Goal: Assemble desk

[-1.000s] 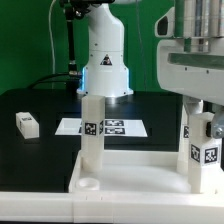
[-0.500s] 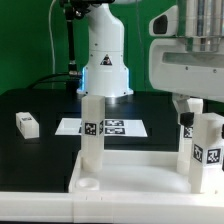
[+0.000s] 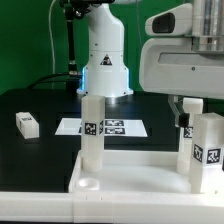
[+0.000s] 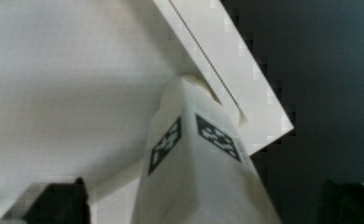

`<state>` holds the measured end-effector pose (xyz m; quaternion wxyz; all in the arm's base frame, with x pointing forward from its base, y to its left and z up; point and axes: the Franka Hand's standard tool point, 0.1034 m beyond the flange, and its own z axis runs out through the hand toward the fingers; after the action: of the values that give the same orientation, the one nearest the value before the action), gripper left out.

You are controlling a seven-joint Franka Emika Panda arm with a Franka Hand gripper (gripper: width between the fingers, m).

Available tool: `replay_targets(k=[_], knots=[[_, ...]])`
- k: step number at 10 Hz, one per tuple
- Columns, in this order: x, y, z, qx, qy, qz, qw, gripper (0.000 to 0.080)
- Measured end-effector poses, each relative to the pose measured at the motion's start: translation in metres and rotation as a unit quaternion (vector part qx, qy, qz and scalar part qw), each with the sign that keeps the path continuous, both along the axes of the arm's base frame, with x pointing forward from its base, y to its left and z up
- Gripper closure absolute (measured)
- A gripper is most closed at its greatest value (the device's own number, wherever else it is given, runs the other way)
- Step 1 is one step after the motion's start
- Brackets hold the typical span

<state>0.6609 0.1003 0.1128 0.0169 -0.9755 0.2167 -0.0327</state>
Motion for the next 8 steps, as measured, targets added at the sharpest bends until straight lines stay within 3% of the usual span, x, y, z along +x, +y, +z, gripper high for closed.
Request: replay_targets(k=[6, 8], knots=[[0.0004, 0.001, 0.0023, -0.02, -0.004, 0.201, 0.979, 0.0151], [0.0005, -0.0005, 0.0018, -0.021, -0.004, 0.213, 0.977, 0.0163]])
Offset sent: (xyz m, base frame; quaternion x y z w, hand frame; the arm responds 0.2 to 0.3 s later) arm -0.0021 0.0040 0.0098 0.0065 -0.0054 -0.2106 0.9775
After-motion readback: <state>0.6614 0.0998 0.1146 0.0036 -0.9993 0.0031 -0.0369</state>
